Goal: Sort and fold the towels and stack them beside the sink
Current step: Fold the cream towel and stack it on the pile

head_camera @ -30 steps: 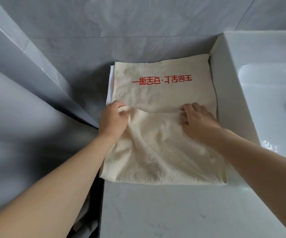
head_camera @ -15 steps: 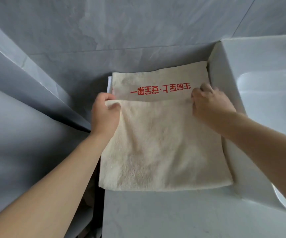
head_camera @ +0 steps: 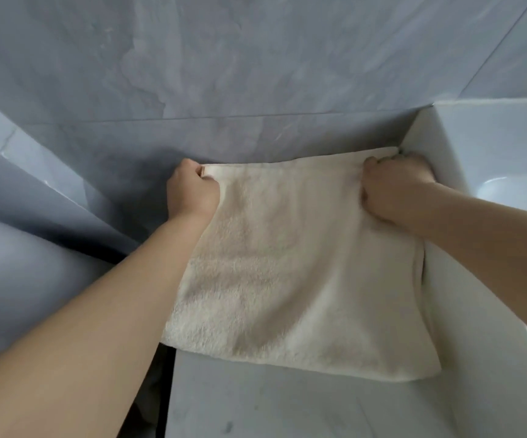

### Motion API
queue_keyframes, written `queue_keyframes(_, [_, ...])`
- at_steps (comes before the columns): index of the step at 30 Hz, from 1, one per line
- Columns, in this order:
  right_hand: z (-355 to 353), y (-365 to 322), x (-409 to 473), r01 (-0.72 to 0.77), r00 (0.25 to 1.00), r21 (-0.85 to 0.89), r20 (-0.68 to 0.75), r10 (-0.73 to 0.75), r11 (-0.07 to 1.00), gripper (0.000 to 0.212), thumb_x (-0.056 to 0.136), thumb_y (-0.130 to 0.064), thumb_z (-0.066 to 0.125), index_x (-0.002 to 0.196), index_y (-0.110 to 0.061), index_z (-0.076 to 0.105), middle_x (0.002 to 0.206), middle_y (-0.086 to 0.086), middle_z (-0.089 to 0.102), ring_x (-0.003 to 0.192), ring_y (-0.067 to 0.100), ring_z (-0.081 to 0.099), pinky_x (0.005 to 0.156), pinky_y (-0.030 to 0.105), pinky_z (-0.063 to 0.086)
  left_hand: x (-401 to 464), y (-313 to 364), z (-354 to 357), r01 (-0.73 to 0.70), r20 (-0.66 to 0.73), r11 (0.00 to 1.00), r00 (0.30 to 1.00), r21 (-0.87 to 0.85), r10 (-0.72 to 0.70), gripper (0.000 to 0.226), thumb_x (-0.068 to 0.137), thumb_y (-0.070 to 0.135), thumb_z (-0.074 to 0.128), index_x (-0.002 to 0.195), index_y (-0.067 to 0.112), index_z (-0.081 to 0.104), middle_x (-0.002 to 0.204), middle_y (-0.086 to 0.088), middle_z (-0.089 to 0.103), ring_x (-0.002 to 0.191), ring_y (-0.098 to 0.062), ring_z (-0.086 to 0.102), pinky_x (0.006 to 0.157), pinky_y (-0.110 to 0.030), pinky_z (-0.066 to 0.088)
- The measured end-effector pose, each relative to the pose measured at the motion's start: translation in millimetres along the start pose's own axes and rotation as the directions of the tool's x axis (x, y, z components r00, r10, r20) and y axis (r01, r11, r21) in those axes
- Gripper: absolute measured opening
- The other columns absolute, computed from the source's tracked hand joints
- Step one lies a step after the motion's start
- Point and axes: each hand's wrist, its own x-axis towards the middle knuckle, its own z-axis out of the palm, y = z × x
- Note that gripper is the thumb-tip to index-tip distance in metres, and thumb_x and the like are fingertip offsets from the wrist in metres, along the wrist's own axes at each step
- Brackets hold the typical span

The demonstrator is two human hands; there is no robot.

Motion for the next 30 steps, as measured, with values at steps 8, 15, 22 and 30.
queue_keyframes(8, [-31.0, 15.6, 10.7, -0.008, 0.996, -0.231, -0.090, -0.013, 0.973, 0.030, 0.092, -0.012, 0.048, 0.117, -0.015, 0.064, 0.120, 0.004, 0.065, 0.113, 0.029, 0.059, 0.081, 0.035, 0.040, -0.6, 11.3, 5.9, 0.104, -0.079, 0.995, 0.991, 0.006, -0.104, 0.015, 0.091, 0.012, 0.045, 0.094, 0.001, 0.055, 0.090, -0.009, 0.057, 0.080, -0.027, 0.049, 0.063, -0.032, 0.034])
queue_keyframes(15, [-33.5, 10.3, 22.9, -0.058, 0.998, -0.015, -0.027, 0.058, 0.998, 0.034, 0.093, -0.003, 0.046, 0.121, -0.008, 0.064, 0.123, 0.010, 0.064, 0.114, 0.033, 0.061, 0.065, 0.036, 0.041, -4.1, 6.7, 16.0, 0.062, -0.160, 0.997, 0.986, 0.047, -0.053, 0.026, 0.095, 0.022, 0.047, 0.109, 0.001, 0.055, 0.105, -0.016, 0.064, 0.099, -0.038, 0.058, 0.069, -0.037, 0.036])
queue_keyframes(22, [-13.5, 2.5, 6.5, -0.306, 0.924, 0.757, 0.090, 0.371, 0.577, 0.027, 0.097, -0.008, 0.041, 0.120, 0.004, 0.049, 0.126, 0.027, 0.057, 0.116, 0.042, 0.055, 0.088, 0.038, 0.045, -40.0, 25.1, 22.3, -0.448, -0.147, 0.808, 0.834, 0.383, 0.532, 0.051, 0.075, 0.020, 0.060, 0.125, 0.012, 0.049, 0.126, -0.014, 0.051, 0.109, -0.036, 0.047, 0.088, -0.045, 0.036])
queue_keyframes(30, [-10.3, 2.6, 18.0, -0.422, 0.840, 0.802, 0.171, 0.515, 0.423, 0.036, 0.099, -0.007, 0.036, 0.133, 0.004, 0.037, 0.139, 0.024, 0.047, 0.128, 0.035, 0.047, 0.100, 0.037, 0.038, -30.6, 66.6, 80.8, -0.620, 0.150, 0.674, 0.770, 0.400, 0.620, 0.008, 0.077, 0.013, 0.068, 0.081, 0.009, 0.062, 0.085, -0.013, 0.059, 0.074, -0.036, 0.059, 0.060, -0.038, 0.043])
